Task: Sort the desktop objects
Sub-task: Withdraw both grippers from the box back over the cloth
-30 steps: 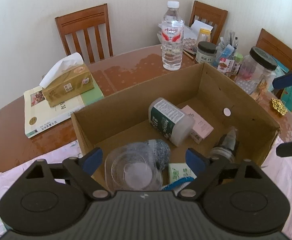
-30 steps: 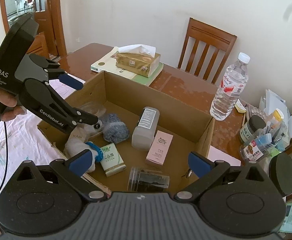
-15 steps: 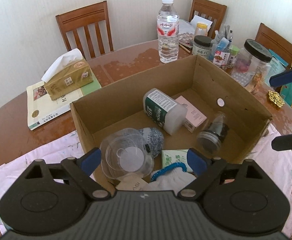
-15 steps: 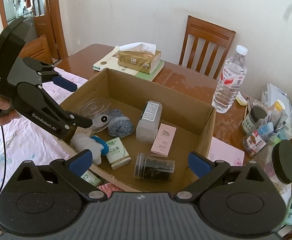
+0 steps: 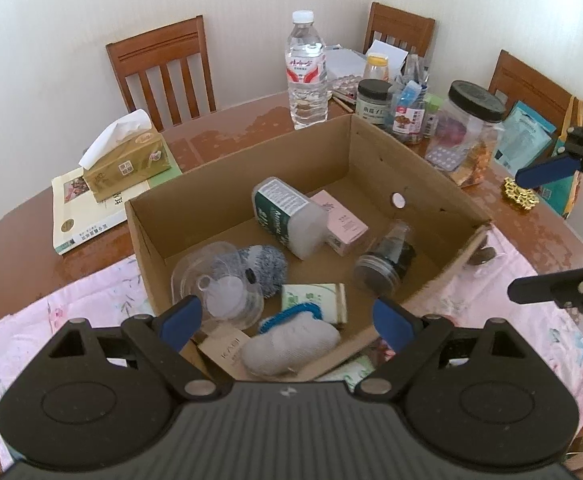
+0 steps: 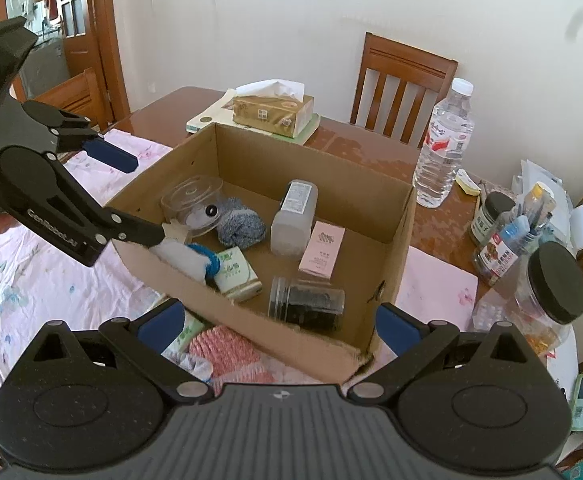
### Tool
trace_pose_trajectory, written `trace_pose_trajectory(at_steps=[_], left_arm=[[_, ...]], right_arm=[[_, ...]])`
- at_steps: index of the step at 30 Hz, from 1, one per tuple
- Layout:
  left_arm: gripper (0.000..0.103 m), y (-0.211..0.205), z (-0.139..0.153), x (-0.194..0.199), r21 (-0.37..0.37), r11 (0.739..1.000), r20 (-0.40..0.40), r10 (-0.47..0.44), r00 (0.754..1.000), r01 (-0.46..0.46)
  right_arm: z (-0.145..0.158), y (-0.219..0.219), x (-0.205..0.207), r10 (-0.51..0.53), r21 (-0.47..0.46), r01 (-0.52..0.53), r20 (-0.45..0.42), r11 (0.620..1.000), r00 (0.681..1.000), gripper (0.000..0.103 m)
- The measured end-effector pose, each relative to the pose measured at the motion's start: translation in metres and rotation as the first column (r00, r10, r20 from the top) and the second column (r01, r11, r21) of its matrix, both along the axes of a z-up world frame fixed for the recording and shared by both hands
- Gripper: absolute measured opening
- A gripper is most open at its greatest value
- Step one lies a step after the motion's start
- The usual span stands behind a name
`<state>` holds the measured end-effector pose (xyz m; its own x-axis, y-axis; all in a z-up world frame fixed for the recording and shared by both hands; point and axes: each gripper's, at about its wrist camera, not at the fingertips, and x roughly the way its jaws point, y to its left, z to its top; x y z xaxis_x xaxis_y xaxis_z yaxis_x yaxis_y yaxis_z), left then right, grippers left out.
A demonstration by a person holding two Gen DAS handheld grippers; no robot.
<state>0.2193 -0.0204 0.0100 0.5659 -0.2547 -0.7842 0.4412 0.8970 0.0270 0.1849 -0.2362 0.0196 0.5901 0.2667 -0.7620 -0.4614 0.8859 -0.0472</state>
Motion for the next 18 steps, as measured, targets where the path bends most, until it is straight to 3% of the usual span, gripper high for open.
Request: trace_pose_trajectory(at_steps=[18], left_arm=[[0.092, -0.024, -0.019, -0.069, -0.058, 0.998, -0.032, 0.032, 0.999, -0.034]], right_arm=[[-0.036, -0.02, -0.057, -0.037, 0.004, 0.038, -0.078, 0.999, 0.996, 0.103]])
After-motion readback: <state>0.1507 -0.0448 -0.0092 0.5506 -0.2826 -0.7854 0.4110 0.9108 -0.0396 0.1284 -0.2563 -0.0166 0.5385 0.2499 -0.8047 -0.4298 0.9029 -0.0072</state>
